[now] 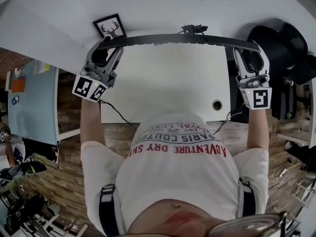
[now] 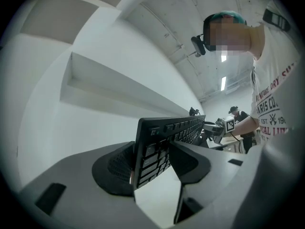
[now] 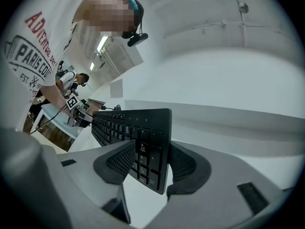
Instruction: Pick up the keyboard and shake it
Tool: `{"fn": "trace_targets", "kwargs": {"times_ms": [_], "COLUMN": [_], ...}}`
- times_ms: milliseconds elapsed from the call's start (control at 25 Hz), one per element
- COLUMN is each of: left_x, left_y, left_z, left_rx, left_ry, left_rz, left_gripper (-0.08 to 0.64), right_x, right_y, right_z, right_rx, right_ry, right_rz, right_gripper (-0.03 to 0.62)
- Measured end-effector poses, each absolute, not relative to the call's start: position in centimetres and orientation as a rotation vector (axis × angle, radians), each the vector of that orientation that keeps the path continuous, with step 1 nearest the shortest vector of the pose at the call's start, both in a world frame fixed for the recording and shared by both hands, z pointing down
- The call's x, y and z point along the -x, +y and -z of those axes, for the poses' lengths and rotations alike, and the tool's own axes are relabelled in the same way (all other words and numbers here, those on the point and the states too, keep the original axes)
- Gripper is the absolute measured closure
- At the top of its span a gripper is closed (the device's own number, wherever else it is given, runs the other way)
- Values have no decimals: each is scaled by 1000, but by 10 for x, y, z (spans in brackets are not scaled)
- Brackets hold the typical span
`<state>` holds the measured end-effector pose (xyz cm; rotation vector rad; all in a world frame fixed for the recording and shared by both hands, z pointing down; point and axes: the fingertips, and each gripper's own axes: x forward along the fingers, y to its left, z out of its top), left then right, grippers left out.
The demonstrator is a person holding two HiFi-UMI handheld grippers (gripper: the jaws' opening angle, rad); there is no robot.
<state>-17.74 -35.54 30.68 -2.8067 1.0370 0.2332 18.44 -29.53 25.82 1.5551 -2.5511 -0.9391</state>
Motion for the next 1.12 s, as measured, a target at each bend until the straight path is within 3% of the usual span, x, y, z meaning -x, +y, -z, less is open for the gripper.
{"fn": "trace_targets", "kwargs": {"times_ms": [240,680,1120], "left_x": [180,197,240], "left_y": [-354,-398,-395], "left_z": [-302,-354,-376], "left_rx": [2773,3071,3112], "left_ry": [1072,1151,1064], "left_rz": [-212,-123,-213], "left_gripper": [336,331,322], "right_x": [-182,-166,-103], "right_y": [-298,-331,-295], "right_z": [-257,-305,-283], "right_rx": [-1563,-1543,-1506], "right_ry": [-2590,-2594,-2622], "right_rz": [869,240,815], "right_gripper": [371,374,378]}}
